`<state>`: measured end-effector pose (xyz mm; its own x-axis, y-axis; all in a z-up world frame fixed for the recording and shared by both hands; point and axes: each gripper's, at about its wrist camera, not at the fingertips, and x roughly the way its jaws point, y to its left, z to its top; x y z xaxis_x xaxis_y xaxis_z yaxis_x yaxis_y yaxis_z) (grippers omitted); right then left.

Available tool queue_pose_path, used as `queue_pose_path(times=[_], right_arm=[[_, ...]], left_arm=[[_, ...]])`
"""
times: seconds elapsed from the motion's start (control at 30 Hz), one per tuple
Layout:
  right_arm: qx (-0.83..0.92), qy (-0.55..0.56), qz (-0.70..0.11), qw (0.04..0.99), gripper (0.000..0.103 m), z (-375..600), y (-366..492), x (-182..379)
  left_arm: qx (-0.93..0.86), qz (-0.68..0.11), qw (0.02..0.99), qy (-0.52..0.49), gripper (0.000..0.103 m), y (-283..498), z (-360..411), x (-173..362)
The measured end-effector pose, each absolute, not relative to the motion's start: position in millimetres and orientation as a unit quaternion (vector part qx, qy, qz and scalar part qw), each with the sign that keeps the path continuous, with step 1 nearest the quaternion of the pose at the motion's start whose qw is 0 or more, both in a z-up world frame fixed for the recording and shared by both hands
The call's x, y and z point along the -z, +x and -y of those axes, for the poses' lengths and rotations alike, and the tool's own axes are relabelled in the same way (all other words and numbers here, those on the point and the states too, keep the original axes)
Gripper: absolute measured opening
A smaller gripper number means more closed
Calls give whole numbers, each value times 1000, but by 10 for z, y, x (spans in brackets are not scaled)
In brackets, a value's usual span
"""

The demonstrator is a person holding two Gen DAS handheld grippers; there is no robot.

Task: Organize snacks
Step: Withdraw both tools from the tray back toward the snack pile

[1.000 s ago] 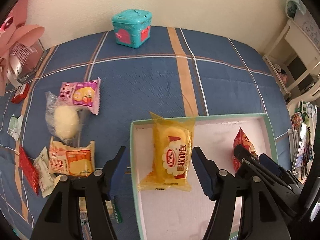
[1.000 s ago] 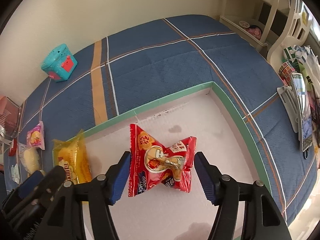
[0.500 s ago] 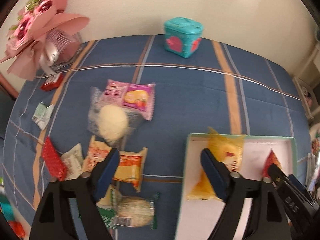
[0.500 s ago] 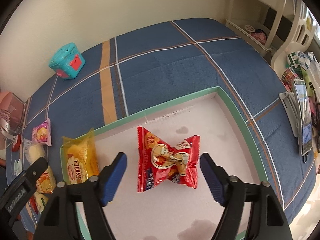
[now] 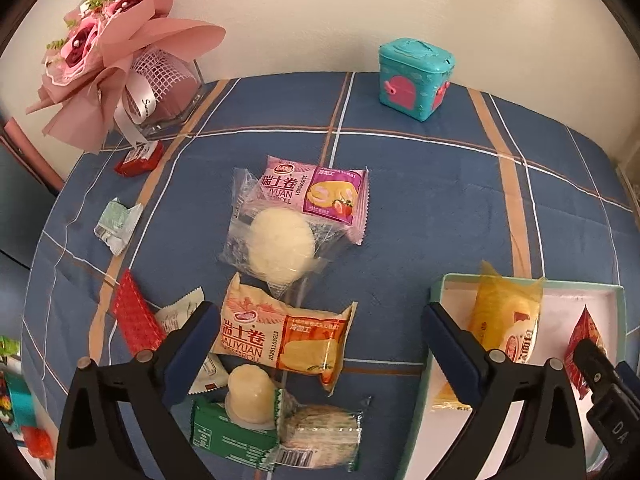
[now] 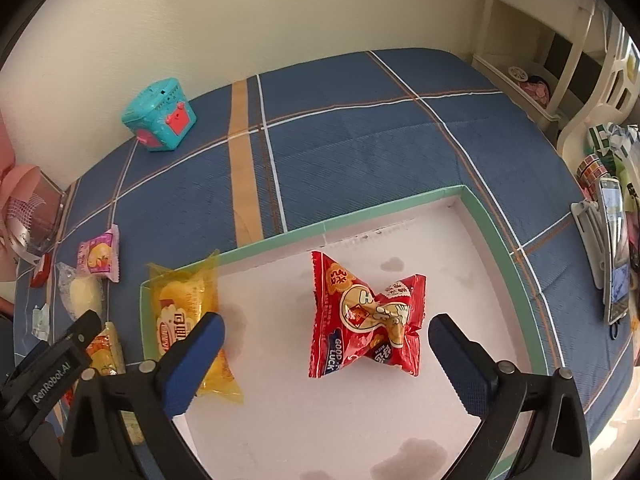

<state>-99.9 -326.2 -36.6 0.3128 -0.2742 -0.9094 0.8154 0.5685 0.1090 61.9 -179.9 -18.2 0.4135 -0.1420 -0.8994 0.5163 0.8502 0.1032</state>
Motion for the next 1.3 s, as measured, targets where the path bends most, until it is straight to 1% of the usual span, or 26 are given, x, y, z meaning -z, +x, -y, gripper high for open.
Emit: queue_pose_path(times=[0.5, 0.97, 1.3], right_arm=[[342, 257, -472, 771, 103, 2956, -982, 206], [306, 255, -457, 795, 103, 2539, -1050, 87], [274, 258, -458, 805, 103, 2175, -969, 86]], left_arm=[[193, -468, 843, 182, 100, 510, 1491, -48], [177, -491, 843, 128, 100, 507, 957, -100], [164, -494, 846, 115, 100, 566, 486, -116]])
